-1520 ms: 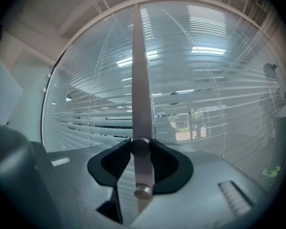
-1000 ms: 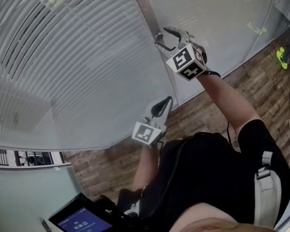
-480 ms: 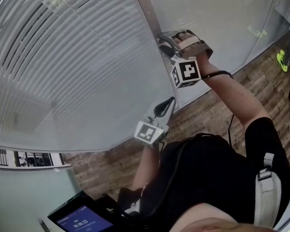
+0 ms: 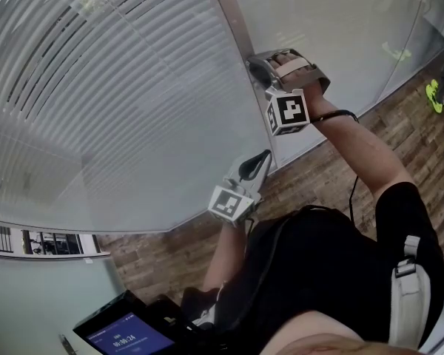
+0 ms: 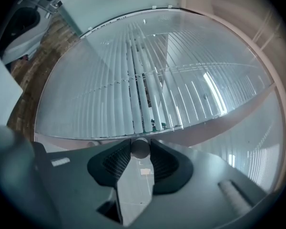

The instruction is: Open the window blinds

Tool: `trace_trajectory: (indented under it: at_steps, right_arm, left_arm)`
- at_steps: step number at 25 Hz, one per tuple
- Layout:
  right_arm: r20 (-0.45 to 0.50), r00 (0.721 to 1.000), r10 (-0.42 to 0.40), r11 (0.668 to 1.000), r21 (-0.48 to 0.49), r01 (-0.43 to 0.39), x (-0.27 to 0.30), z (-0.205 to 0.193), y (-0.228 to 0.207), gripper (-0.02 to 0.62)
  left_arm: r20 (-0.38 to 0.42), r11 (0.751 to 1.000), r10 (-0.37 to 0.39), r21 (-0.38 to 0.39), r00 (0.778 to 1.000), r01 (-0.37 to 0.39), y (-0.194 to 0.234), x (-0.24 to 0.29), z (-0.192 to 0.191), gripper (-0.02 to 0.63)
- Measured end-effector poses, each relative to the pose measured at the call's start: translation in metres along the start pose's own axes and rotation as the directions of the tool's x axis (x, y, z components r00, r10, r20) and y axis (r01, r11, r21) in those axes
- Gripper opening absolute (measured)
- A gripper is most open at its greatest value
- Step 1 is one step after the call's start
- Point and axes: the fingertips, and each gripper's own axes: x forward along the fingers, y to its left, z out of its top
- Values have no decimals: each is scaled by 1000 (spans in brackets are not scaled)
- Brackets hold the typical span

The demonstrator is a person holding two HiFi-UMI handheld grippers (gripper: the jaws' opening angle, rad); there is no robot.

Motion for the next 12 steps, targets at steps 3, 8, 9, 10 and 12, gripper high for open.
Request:
trace_trajectory:
  at_steps: [3, 8, 9, 10, 12]
  right_arm:
    - [10, 1000, -3, 998, 55, 3, -3, -1, 2, 132]
    - [33, 999, -7, 977, 214, 0, -1, -1, 1, 133]
    - [37, 999, -2, 965, 263, -8, -1, -1, -1, 133]
    - [41, 999, 3, 948, 317, -16, -2, -1, -2, 133]
    - [50, 999, 6, 899, 437, -27, -6, -2, -6, 133]
  left_arm:
    - [1, 1000, -5, 7, 1000, 5, -2, -1, -1, 3]
    - [-3, 1000, -11, 6, 1000, 11, 1, -2, -1, 3]
    - [-3, 1000, -13, 5, 1000, 13, 1, -2, -2, 3]
    - [-3, 1000, -15, 6, 1000, 15, 1, -3, -2, 3]
    - [-2, 1000, -18, 9, 1000, 18, -1, -3, -2, 3]
